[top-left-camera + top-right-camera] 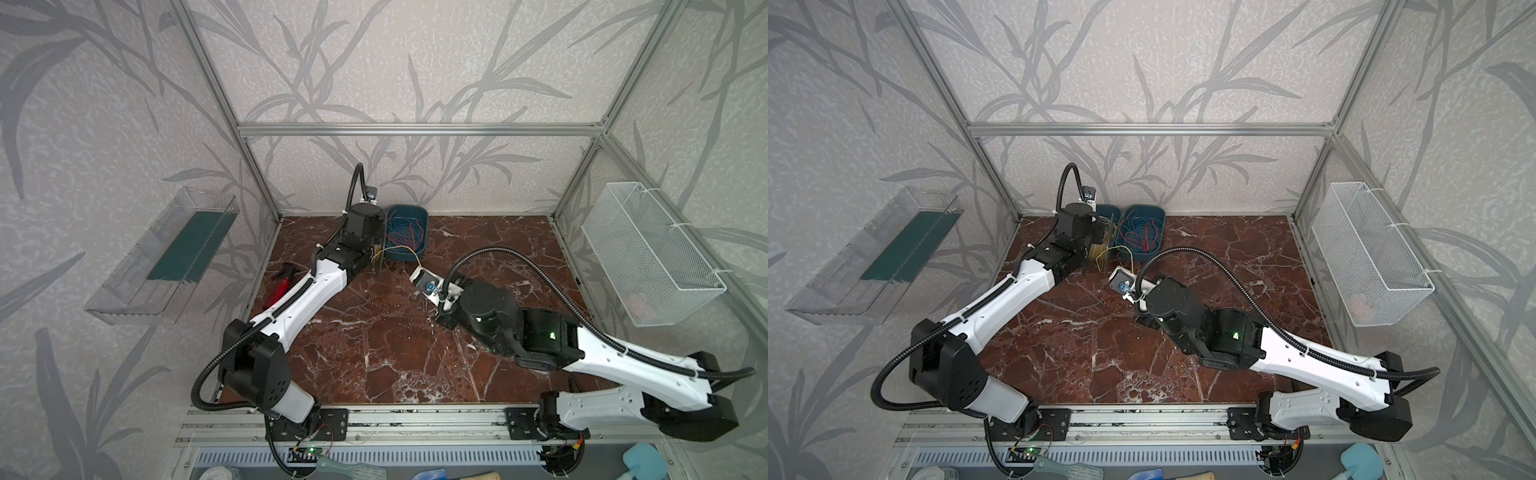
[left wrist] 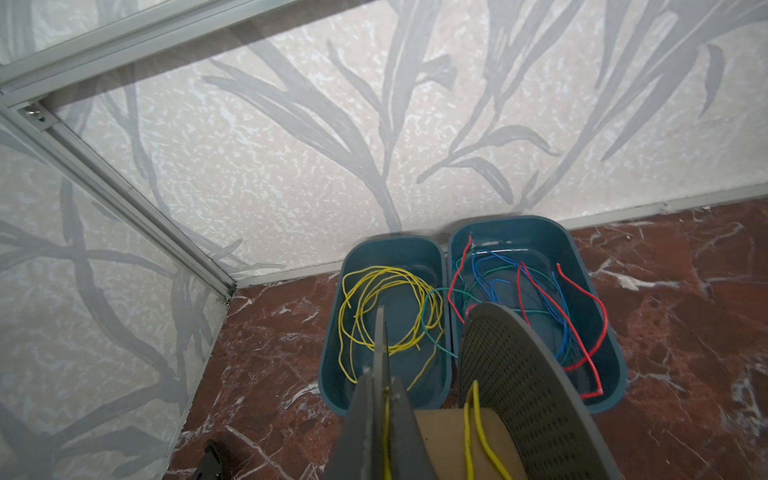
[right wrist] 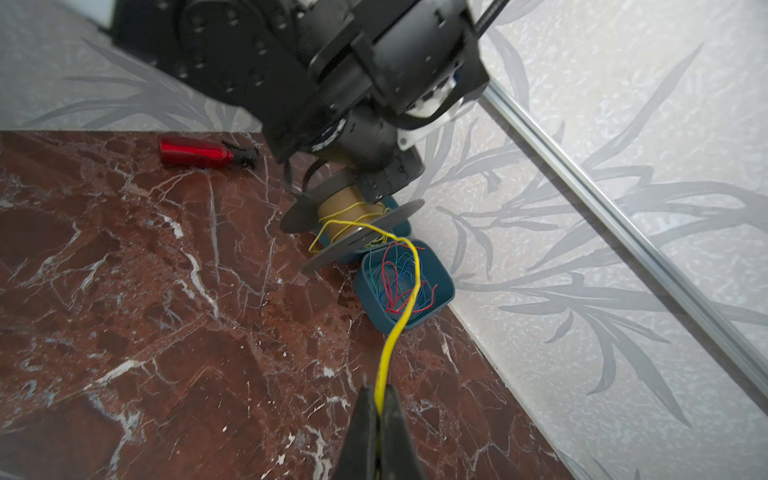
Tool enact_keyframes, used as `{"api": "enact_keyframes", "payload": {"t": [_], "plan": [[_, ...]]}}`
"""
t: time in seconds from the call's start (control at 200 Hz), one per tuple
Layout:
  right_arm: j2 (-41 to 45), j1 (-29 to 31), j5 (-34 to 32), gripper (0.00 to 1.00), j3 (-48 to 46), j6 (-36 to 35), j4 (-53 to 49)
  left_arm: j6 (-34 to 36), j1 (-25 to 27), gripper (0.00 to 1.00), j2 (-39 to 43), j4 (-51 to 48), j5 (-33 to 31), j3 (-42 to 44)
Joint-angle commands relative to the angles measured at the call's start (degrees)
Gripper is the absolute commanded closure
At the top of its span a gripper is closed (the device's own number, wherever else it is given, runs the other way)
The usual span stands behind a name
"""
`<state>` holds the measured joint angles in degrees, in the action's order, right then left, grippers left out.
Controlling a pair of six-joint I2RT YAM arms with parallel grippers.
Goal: Wrap the cables
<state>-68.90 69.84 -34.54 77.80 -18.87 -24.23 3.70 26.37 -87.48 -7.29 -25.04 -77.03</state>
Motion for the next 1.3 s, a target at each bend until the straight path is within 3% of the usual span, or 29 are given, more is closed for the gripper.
{"api": "enact_keyframes", "payload": {"t": [0.0,0.49,0.75,1.0,1.299], "plan": [[-0.5,-4.3,3.0,1.00,2.8,-2.2,5.0,3.4,1.4,1.00,4.9,0.8,1.7,0.5],[-9.7,-26.0,12.5,1.00,7.3,1.9,10.0,8.6,8.4,1.00,17.5,-5.5,7.8,13.6],[-17.6,-40.5,19.6,1.00,5.7,9.3,12.0,5.0,8.9,1.00,28.1,-9.5,14.1,17.2],[-23.7,-42.1,21.0,1.00,-1.6,14.0,16.6,-0.8,8.8,1.00,32.5,-11.3,20.4,13.7],[-23.1,-40.0,27.7,1.00,-12.2,22.3,19.1,-8.2,6.6,1.00,29.3,-7.5,20.3,6.0]]}}
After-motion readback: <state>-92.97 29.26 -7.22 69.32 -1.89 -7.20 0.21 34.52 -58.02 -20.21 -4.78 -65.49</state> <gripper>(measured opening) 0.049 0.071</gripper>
